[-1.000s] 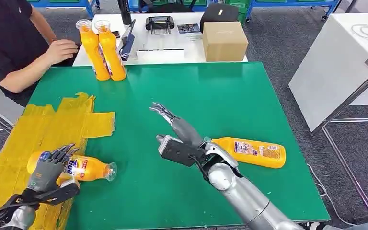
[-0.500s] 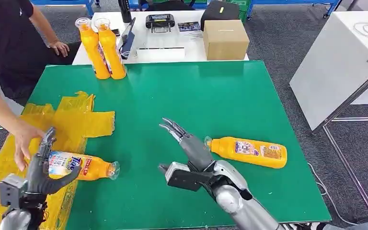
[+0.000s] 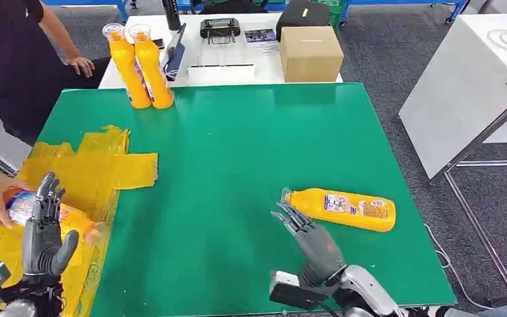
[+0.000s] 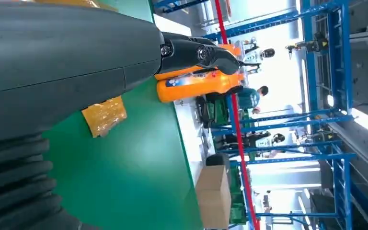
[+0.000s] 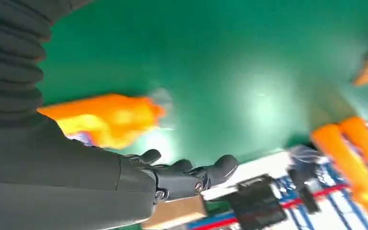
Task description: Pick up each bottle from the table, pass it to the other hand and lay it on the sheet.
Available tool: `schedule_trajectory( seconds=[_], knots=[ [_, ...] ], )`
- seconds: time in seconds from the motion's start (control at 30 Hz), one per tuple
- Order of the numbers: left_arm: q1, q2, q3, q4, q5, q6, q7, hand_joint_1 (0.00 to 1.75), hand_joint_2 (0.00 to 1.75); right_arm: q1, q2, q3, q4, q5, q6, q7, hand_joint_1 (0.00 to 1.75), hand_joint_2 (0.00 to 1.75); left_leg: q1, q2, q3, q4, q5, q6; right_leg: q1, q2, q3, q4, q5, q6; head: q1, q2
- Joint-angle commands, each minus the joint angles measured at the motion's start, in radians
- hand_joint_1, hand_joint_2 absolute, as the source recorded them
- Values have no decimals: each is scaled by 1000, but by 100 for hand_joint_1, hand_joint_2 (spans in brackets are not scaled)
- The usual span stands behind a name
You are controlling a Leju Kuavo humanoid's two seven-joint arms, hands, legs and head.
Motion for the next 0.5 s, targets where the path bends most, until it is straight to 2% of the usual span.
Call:
schedule_trajectory(
  seconds=[0.03, 0.13, 0.3, 0.4, 0.5],
  knots=[
    [-10, -28, 8, 5, 4, -3, 5, 0, 0, 25, -45, -35, -37, 1, 17, 0, 0, 175, -1, -2, 2, -1, -1, 1, -1, -1, 2, 0, -1, 0, 0, 0],
    [-10, -28, 8, 5, 4, -3, 5, 0, 0, 25, -45, -35, -37, 1, 17, 0, 0, 175, -2, -2, 3, -1, -1, 2, -2, -1, 2, 0, -2, 1, 0, 0],
    [-15, -27, 13, 28, 6, 0, 6, 0, 0, 37, -89, -85, -33, 67, 18, 90, 0, 175, -1, -2, 3, -1, -1, 2, -1, -1, 3, -1, -1, 1, 0, 0],
    [-35, -11, 11, 62, 13, -17, 5, 0, 0, -51, -195, -175, 57, -31, 145, 132, 0, 175, -1, -1, 1, 0, 0, 1, -1, 0, 1, 0, 0, 1, 0, 0],
    [-37, -3, 3, 66, 7, -17, 6, 0, 0, -97, -201, -265, 121, -51, 165, 111, 0, 175, -3, 0, 2, -1, 0, 2, -3, 1, 1, -1, 1, 2, 0, 0]
  ],
)
